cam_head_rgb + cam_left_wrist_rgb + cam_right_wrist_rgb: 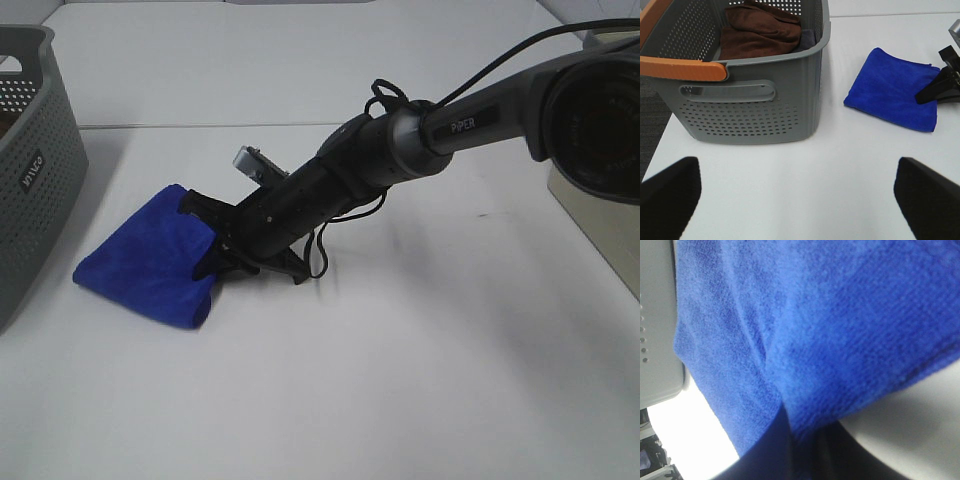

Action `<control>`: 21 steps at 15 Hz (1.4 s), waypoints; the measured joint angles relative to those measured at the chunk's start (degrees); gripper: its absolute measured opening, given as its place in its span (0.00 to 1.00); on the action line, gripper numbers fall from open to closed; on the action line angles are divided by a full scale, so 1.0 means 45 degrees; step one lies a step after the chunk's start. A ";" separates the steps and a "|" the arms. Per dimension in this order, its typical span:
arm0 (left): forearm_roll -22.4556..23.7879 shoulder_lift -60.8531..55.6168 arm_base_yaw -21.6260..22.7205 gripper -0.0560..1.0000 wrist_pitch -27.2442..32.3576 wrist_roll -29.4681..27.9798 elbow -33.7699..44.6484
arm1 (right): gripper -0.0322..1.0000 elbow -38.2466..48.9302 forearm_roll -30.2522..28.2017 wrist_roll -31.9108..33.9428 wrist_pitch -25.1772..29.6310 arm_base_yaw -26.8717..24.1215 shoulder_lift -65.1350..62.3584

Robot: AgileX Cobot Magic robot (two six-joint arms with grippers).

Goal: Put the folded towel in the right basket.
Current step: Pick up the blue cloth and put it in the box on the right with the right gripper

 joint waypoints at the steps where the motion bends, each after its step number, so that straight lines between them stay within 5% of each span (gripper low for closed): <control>1: 0.0000 0.0000 0.0000 0.97 0.0000 0.0000 0.0000 | 0.08 0.0000 0.0013 -0.0013 0.0115 0.0000 0.0000; 5: 0.0000 0.0000 0.0000 0.97 0.0000 0.0000 0.0000 | 0.08 -0.0064 -0.0242 -0.0216 0.1362 -0.0344 -0.0802; 8: 0.0000 0.0000 0.0000 0.97 0.0000 0.0000 0.0000 | 0.08 -0.0777 -0.0535 -0.0344 0.3094 -0.1846 -0.2699; 14: 0.0000 0.0000 0.0000 0.97 0.0000 0.0000 0.0000 | 0.08 -0.2827 -0.4800 0.0280 0.7321 -0.6812 -0.5971; 17: 0.0000 0.0000 0.0000 0.97 0.0000 0.0000 0.0000 | 0.08 -0.3973 -0.7970 0.1553 0.7767 -0.9626 -0.7283; 21: 0.0000 0.0000 0.0000 0.97 0.0000 0.0000 0.0000 | 0.08 -0.4545 -0.9244 0.2139 0.7843 -1.2338 -0.7983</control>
